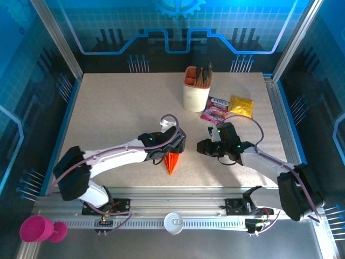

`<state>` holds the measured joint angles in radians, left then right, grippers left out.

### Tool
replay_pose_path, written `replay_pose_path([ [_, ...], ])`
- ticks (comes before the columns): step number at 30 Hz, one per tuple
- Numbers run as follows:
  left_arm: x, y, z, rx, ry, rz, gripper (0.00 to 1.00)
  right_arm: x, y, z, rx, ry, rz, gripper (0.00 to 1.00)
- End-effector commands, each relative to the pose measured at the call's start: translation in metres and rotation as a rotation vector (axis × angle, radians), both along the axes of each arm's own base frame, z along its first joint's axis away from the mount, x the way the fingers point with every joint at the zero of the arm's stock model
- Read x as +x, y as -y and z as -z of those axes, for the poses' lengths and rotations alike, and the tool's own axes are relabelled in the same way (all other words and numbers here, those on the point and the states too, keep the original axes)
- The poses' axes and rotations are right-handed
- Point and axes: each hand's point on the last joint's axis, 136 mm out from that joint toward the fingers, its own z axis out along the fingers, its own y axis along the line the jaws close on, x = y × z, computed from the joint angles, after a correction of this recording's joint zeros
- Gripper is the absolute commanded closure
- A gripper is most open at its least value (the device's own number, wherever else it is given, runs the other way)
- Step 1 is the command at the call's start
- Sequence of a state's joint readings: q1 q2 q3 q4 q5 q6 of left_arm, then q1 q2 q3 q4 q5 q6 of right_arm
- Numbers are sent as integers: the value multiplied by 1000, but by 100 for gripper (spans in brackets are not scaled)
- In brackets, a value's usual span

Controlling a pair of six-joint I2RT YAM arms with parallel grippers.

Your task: Fold a paper plane with a square sheet of paper (pick it up from the middle)

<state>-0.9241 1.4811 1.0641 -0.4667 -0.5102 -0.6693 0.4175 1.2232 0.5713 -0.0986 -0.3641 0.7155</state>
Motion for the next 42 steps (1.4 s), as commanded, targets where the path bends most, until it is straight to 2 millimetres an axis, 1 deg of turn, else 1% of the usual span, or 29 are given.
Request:
replay_pose_path([
  [1,6,-42,-34,68,65,-75,13,10,29,-23,-75,42,62,37],
  [2,9,-57,-40,84,87,-111,11,15,44,-29,-117,54,105,29],
  [3,12,-77,-49,103,112,-166,7,20,63,-35,-172,64,158,22],
  [5,20,-115,-64,129,154,-266,3,31,98,-46,-265,94,265,13],
  [6,24,-137,-72,149,196,-317,0,37,120,-52,-327,117,336,8],
  [7,28,-157,-80,166,237,-370,0,41,138,-57,-374,140,399,6],
  [8,32,-176,-87,186,293,-412,0,47,156,-62,-424,174,465,0],
  [9,37,-194,-94,212,367,-439,0,53,176,-69,-486,223,541,1],
  [12,47,-237,-105,253,531,-496,0,67,216,-84,-670,375,647,1],
  [13,48,-249,-103,254,559,-521,0,70,223,-86,-716,402,657,1],
  [15,50,-273,-91,256,568,-567,0,77,236,-84,-796,440,667,1],
  [16,51,-281,-81,259,546,-575,0,81,239,-81,-815,450,671,1],
  [18,53,-295,-53,270,480,-584,0,92,236,-71,-834,493,630,1],
  [20,57,-300,-27,268,471,-593,0,103,231,-59,-831,539,588,1],
  [23,70,-298,3,232,516,-583,0,119,215,-41,-772,630,531,1],
  [24,75,-293,11,224,525,-550,0,123,212,-37,-760,663,520,1],
  [26,86,-282,12,246,569,-476,0,131,207,-32,-717,735,505,1],
  [27,91,-277,11,252,582,-432,0,133,203,-29,-709,711,461,1],
  [28,94,-275,10,256,610,-414,0,136,201,-26,-698,728,441,1],
  [29,96,-274,15,240,633,-393,0,138,201,-20,-687,764,448,1],
  [30,99,-274,21,225,635,-383,0,139,194,-17,-679,802,415,1],
  [31,103,-269,24,227,624,-349,0,139,188,-9,-684,810,389,1],
  [32,105,-267,27,216,593,-336,0,141,187,-13,-684,845,403,1],
  [34,110,-270,34,166,560,-321,0,142,187,-8,-687,782,382,1],
  [35,113,-271,43,124,542,-302,0,144,187,-9,-688,804,387,1],
  [36,114,-274,43,110,571,-300,0,143,187,-8,-693,797,385,1],
  [37,112,-274,48,99,519,-304,0,143,187,-8,-690,790,386,1],
  [39,114,-274,44,101,548,-303,0,143,187,-9,-701,805,387,1],
  [42,113,-274,45,100,545,-302,0,143,187,-10,-738,803,404,1],
])
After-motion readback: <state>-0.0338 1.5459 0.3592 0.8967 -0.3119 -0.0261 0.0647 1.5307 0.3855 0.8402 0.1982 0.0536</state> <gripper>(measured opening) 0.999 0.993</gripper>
